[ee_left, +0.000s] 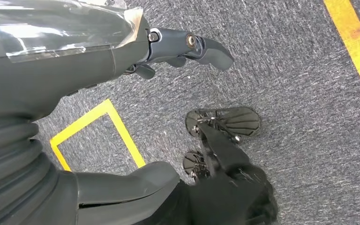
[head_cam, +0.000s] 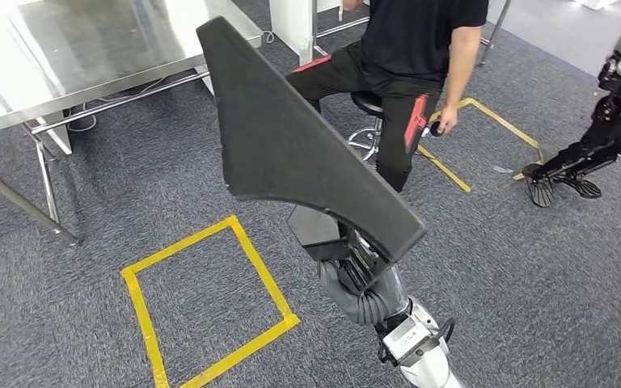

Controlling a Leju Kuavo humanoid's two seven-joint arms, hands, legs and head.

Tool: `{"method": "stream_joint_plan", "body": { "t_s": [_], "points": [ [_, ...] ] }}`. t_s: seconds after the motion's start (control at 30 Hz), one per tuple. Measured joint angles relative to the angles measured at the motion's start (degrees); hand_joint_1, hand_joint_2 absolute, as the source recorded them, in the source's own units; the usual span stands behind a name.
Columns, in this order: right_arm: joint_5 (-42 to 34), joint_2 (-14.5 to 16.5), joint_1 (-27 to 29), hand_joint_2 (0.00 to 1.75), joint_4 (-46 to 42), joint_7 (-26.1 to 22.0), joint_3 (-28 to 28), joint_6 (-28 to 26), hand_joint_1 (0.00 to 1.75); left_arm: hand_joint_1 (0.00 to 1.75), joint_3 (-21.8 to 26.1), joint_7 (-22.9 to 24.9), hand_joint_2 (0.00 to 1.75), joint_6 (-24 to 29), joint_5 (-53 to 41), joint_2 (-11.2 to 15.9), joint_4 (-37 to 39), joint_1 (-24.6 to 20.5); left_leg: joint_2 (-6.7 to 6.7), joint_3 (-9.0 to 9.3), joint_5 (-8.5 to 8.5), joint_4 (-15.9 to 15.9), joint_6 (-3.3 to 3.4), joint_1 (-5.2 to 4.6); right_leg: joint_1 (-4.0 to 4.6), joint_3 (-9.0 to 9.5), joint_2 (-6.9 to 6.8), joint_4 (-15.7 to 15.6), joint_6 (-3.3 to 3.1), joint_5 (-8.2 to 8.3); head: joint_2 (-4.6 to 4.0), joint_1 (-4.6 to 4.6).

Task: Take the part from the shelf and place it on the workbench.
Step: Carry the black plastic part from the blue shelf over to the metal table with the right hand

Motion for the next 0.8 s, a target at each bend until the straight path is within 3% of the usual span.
{"method": "stream_joint_plan", "body": {
  "t_s": [0.07,0.13,0.17,0.23,0.3,0.33,0.37,0.43,0.47,0.53,0.57,0.6,0.67,0.73,0.8],
  "points": [
    [0.0,0.2,0.0,1.75,0.0,0.2,0.0,0.0,1.75,0.0,0.0,0.3,1.75,0.0,-0.4,0.0,0.0,-0.1,-0.83,0.07,0.01,-0.6,0.35,-0.34,0.1,0.3,-1.03,-0.2,0.54,-0.18,0.0,0.02],
    [0.0,0.4,0.0,1.75,-0.1,0.5,0.0,-0.1,1.75,0.0,0.0,0.9,1.75,0.0,-0.9,-0.1,0.0,-0.1,-2.07,0.53,0.43,-1.3,0.92,-0.06,0.02,0.26,0.0,0.6,1.07,-0.84,0.0,0.04],
    [0.1,0.5,0.0,1.75,-0.1,0.6,0.0,-0.1,1.75,0.0,-0.1,1.2,1.75,0.0,-1.1,-0.2,0.0,-0.1,-2.69,0.78,0.69,-1.7,1.26,0.15,0.0,-0.36,1.32,2.3,1.12,-1.77,0.0,0.1],
    [0.1,0.5,0.3,1.75,-0.2,0.7,-0.1,-0.1,1.75,0.0,-0.2,1.7,1.75,0.0,-1.3,-0.3,0.0,-0.2,-4.03,0.9,0.95,-1.9,1.65,0.37,-0.21,-3.53,4.01,8.9,0.8,-4.7,0.0,0.25],
    [0.1,0.4,1.0,1.75,-0.2,0.8,-0.3,-0.1,1.75,0.0,-0.3,2.1,1.75,0.1,-1.5,-0.4,0.0,-0.2,-5.61,0.82,0.99,-1.8,1.73,0.37,-0.3,-6.93,4.64,15.2,0.87,-6.63,0.0,0.34],
    [0.1,0.4,1.4,1.75,-0.2,0.7,-0.3,-0.1,1.75,0.0,-0.3,2.3,1.75,0.1,-1.6,-0.4,0.0,-0.1,-6.43,0.82,0.98,-1.8,1.71,0.39,-0.33,-7.39,4.73,15.6,1.24,-6.31,0.0,0.35],
    [0.2,0.3,1.6,1.75,-0.2,0.6,-0.4,-0.2,1.75,0.0,-0.3,2.4,1.75,0.1,-1.8,-0.5,0.0,-0.1,-7.25,0.88,0.97,-1.8,1.66,0.41,-0.4,-6.74,4.87,13.8,1.78,-5.08,0.0,0.36],
    [0.5,0.3,2.1,1.75,-0.3,0.5,-0.5,-0.3,1.75,0.0,-0.5,2.5,1.75,0.1,-1.9,-0.7,0.0,0.0,-8.74,0.89,0.88,-1.6,1.35,0.41,-0.76,-3.48,6.15,6.0,2.8,-1.6,0.0,0.38],
    [0.5,0.3,2.2,1.75,-0.4,0.4,-0.6,-0.3,1.75,0.0,-0.6,2.4,1.75,0.1,-1.9,-0.7,0.0,0.0,-9.38,0.8,0.76,-1.4,1.05,0.33,-0.89,-2.16,6.84,2.7,2.83,-0.3,0.0,0.41],
    [0.6,0.3,2.5,1.75,-0.6,0.3,-0.8,-0.3,1.75,0.0,-0.8,2.2,1.75,0.1,-1.9,-0.7,0.0,0.1,-10.25,0.44,0.63,-1.2,0.36,0.2,-0.84,-1.08,7.55,0.2,2.03,0.58,0.0,0.42],
    [0.7,0.4,2.6,1.75,-0.7,0.3,-0.8,-0.3,1.75,0.0,-0.8,2.2,1.75,0.1,-1.9,-0.7,0.0,0.2,-10.6,0.32,0.64,-1.2,0.04,0.24,-0.75,-0.99,7.12,0.1,1.42,0.7,0.0,0.4],
    [0.8,0.4,2.6,1.75,-0.7,0.3,-0.9,-0.3,1.75,0.0,-0.8,2.1,1.75,0.1,-1.8,-0.6,0.0,0.3,-10.65,0.21,0.61,-1.2,-0.22,0.37,-0.85,-0.84,6.72,0.1,0.96,0.81,0.0,0.4],
    [0.9,0.6,2.7,1.75,-0.8,0.3,-0.9,-0.2,1.75,0.0,-0.8,2.1,1.75,0.0,-1.4,-0.5,0.0,0.4,-8.7,-0.62,-0.57,0.6,-0.72,0.45,-1.1,-0.63,5.85,-0.1,0.17,0.94,0.0,0.21],
    [1.0,0.9,2.7,1.75,-1.0,0.3,-1.0,-0.1,1.75,0.0,-0.8,2.1,1.75,-0.2,-1.2,-0.6,0.0,0.3,-5.58,-3.71,-3.95,7.0,-1.22,0.52,-0.96,-0.5,4.75,-0.1,-0.45,0.81,0.0,-0.07],
    [1.1,1.0,2.8,1.75,-1.0,0.3,-1.0,-0.1,1.75,0.0,-0.8,2.2,1.75,-0.2,-1.2,-0.6,0.0,0.2,-4.27,-7.56,-6.82,14.3,-1.59,0.72,-0.67,-0.47,3.46,-0.1,-0.79,0.63,0.0,-0.14]
  ]
}}
